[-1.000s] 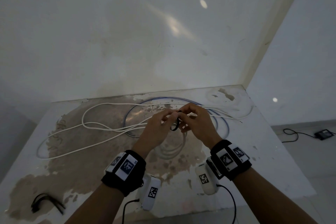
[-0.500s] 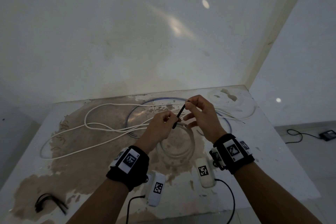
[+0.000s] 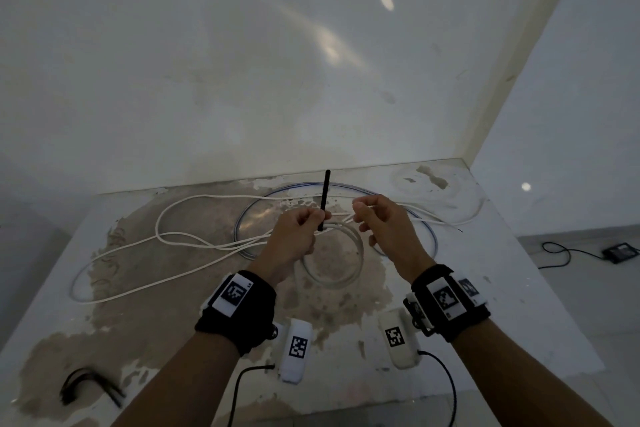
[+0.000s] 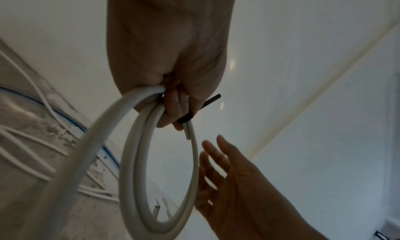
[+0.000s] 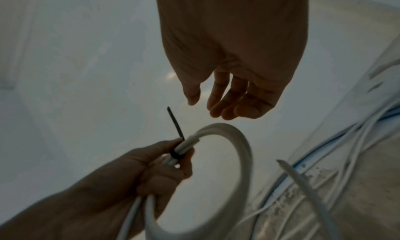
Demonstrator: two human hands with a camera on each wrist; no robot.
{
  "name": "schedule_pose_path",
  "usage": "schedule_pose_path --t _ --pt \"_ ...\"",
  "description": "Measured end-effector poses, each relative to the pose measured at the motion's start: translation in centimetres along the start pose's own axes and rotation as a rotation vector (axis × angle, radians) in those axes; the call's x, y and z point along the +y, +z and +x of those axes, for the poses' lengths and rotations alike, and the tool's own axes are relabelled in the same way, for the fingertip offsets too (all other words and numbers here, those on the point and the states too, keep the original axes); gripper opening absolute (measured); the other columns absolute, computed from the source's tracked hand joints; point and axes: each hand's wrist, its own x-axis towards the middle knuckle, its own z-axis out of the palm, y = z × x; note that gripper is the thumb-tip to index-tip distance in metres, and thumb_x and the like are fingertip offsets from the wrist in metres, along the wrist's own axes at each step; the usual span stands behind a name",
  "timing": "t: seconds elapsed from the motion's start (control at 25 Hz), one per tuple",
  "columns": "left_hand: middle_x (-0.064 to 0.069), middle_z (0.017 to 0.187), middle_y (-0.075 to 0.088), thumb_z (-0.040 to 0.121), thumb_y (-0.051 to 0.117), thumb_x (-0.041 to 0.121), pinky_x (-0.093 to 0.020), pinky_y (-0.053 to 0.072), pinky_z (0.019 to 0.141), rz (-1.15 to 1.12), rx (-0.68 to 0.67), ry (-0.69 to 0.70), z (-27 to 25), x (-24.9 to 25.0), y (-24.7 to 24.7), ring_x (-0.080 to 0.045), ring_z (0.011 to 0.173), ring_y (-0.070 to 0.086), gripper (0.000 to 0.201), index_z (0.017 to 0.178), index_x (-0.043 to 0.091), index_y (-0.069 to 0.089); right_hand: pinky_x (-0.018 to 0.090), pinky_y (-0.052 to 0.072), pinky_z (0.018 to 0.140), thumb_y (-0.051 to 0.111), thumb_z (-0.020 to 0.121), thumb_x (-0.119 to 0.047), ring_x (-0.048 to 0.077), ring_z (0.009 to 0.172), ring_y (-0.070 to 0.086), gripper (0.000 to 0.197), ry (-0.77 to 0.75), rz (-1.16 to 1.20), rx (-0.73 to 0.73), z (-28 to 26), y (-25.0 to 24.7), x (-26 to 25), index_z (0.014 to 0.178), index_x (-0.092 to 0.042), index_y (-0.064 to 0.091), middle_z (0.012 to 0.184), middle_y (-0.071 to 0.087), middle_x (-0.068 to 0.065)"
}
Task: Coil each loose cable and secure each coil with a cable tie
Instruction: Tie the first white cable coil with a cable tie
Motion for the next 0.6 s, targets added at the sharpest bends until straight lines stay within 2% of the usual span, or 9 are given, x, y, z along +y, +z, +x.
schedule_pose_path --t 0.08,0.12,0.2,0.24,0.32,0.36,0.44,0.52,0.6 --pt "0.002 0.051 0.038 0.102 0.049 0.017 -0.021 0.024 0.04 -0.044 0.044 0.006 0.7 -0.2 -0.4 -0.007 0.035 0.024 0.025 0.09 0.007 0.068 0.028 0.05 0.063 0.056 0.099 -0.039 0.014 0.08 0.062 0.022 0.085 -0.016 0.064 -0.7 -0.3 1.7 0.101 -0.019 0.065 0.09 0.069 0.001" --pt "-0.005 0.056 0.037 0.102 0.049 0.018 -0.022 0.023 0.04 -0.063 0.06 0.008 1.0 -0.3 -0.6 -0.009 0.036 0.024 0.025 0.09 0.007 0.069 0.032 0.051 0.07 0.051 0.101 -0.041 0.017 0.087 0.062 0.027 0.177 0.008 0.059 -1.1 -0.3 2.6 0.106 -0.018 0.063 0.097 0.068 0.003" --pt "-0.011 0.068 0.038 0.102 0.049 0.02 -0.024 0.023 0.04 -0.11 0.078 0.013 1.5 -0.5 -0.9 -0.01 0.038 0.022 0.026 0.094 0.008 0.071 0.041 0.052 0.086 0.041 0.103 -0.046 0.024 0.104 0.061 0.035 0.439 0.074 -0.046 -2.1 -0.1 4.1 0.12 -0.021 0.057 0.115 0.063 0.008" --pt "-0.013 0.072 0.04 0.102 0.049 0.02 -0.024 0.023 0.041 -0.134 0.077 0.012 1.6 -0.5 -1.0 -0.01 0.039 0.022 0.027 0.093 0.01 0.072 0.044 0.052 0.09 0.038 0.103 -0.046 0.028 0.109 0.061 0.036 0.555 0.105 -0.131 -2.6 0.1 4.6 0.125 -0.022 0.053 0.12 0.062 0.011" --pt "-0.012 0.073 0.043 0.102 0.047 0.02 -0.023 0.022 0.041 -0.186 0.065 0.003 1.4 -0.3 -1.2 -0.009 0.039 0.022 0.029 0.089 0.014 0.072 0.044 0.055 0.084 0.039 0.105 -0.039 0.033 0.104 0.066 0.036 0.65 0.245 -0.25 -3.3 0.4 5.2 0.128 -0.017 0.055 0.115 0.068 0.016" --pt "-0.011 0.072 0.045 0.103 0.046 0.019 -0.022 0.021 0.041 -0.21 0.06 -0.004 1.2 -0.1 -1.2 -0.008 0.039 0.022 0.03 0.088 0.013 0.071 0.043 0.056 0.079 0.039 0.106 -0.032 0.032 0.095 0.069 0.035 0.625 0.338 -0.252 -3.3 0.5 5.2 0.127 -0.01 0.056 0.104 0.072 0.015" --pt "-0.01 0.073 0.049 0.103 0.045 0.018 -0.021 0.021 0.041 -0.25 0.052 -0.023 1.0 0.0 -1.4 -0.007 0.038 0.022 0.03 0.089 0.011 0.071 0.039 0.057 0.071 0.037 0.107 -0.021 0.024 0.078 0.069 0.032 0.491 0.4 -0.2 -3.0 0.2 4.8 0.127 -0.006 0.057 0.085 0.067 0.01" --pt "-0.011 0.079 0.054 0.103 0.044 0.017 -0.019 0.021 0.04 -0.287 0.041 -0.054 0.9 0.0 -1.6 -0.007 0.037 0.021 0.029 0.093 0.006 0.069 0.034 0.057 0.066 0.036 0.108 -0.017 0.017 0.07 0.065 0.03 0.284 0.317 -0.097 -2.6 -0.2 4.1 0.127 -0.011 0.059 0.083 0.059 0.009" --pt "-0.01 0.08 0.057 0.103 0.044 0.015 -0.017 0.02 0.039 -0.326 0.02 -0.099 0.9 -0.1 -1.5 -0.006 0.037 0.021 0.027 0.094 0.002 0.066 0.031 0.058 0.063 0.042 0.106 -0.015 0.013 0.066 0.063 0.03 0.044 0.165 0.057 -2.4 -0.5 3.1 0.128 -0.017 0.062 0.086 0.059 0.007"
